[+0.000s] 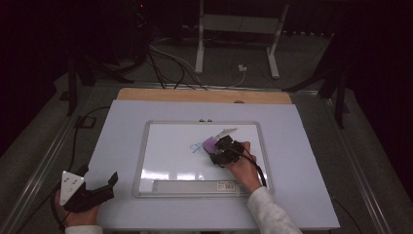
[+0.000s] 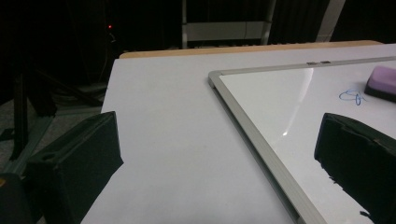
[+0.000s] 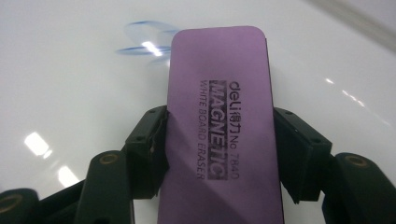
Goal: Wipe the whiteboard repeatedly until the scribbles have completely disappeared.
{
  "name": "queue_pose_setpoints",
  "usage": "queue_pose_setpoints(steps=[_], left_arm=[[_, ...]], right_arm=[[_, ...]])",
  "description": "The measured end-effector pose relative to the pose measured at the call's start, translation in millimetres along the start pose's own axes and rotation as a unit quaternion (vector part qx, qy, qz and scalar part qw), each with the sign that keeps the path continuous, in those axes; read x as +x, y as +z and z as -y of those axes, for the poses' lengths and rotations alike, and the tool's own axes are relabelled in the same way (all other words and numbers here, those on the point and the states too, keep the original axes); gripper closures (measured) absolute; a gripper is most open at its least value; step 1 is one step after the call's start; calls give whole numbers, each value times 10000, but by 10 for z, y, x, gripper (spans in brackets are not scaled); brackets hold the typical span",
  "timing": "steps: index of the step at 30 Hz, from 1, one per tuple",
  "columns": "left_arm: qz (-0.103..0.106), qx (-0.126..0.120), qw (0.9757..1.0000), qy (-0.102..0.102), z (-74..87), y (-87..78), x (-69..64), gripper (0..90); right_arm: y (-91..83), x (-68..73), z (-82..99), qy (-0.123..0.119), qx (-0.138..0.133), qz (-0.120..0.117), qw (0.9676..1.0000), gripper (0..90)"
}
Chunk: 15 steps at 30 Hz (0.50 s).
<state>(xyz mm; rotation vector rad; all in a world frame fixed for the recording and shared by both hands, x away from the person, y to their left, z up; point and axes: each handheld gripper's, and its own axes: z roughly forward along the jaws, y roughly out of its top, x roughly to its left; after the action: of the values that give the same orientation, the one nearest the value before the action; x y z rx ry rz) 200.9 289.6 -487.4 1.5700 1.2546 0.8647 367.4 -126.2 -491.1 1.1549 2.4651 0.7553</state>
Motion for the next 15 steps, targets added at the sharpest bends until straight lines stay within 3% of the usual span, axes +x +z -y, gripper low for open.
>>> queue_pose_setpoints(steps=[1, 6, 8, 11, 15], left_arm=[[2, 0, 10000, 4, 0, 1, 0, 13], [12, 5, 10000, 13, -2, 8, -9, 13], [13, 6, 10000, 17, -1, 9, -9, 13], [14, 16, 10000, 11, 2, 12, -5, 13], [12, 12, 10000, 19, 0, 10, -10, 13]], right_arm=[[25, -103, -13, 218, -14, 175, 9996, 411], [102, -147, -101, 307, -40, 467, 9984, 410], [112, -127, -115, 284, -45, 481, 9984, 410], [118, -13, -136, 153, -53, 209, 9996, 410], [99, 206, -151, -260, -18, -257, 9993, 410]])
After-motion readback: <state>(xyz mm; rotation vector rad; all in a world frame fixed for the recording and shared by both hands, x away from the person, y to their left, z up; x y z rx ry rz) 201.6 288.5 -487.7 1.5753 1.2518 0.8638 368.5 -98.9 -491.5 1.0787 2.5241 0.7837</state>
